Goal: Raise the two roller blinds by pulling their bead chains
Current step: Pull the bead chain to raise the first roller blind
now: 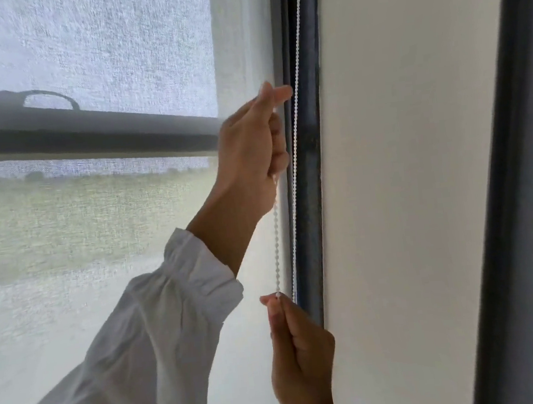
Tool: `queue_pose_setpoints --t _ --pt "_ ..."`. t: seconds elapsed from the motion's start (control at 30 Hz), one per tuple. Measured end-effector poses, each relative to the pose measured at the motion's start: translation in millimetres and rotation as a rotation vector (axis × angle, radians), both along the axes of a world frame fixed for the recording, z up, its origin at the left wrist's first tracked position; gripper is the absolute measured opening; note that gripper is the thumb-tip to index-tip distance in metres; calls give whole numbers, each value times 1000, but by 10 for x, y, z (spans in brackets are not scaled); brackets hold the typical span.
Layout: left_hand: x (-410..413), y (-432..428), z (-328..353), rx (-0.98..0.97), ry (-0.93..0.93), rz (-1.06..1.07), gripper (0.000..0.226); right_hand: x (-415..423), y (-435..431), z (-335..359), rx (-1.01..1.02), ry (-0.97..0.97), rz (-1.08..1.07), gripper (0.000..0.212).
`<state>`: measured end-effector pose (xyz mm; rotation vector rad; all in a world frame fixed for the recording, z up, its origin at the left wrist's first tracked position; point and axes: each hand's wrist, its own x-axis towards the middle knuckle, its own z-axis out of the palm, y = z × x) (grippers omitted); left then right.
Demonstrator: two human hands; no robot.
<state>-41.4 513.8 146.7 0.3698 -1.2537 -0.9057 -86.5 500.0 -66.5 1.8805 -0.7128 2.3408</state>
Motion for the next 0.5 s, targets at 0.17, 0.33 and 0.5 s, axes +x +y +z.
queue_pose_setpoints --t 0.17,0.33,0.5 --pt "59 176 -10 -201 225 25 28 58 -23 221 63 1 57 32" --pt "179 278 -58 -314 226 20 30 -43 33 498 344 -180 406 66" --pt "192 280 -398 -249 152 113 30 -105 152 965 361 -252 562 48"
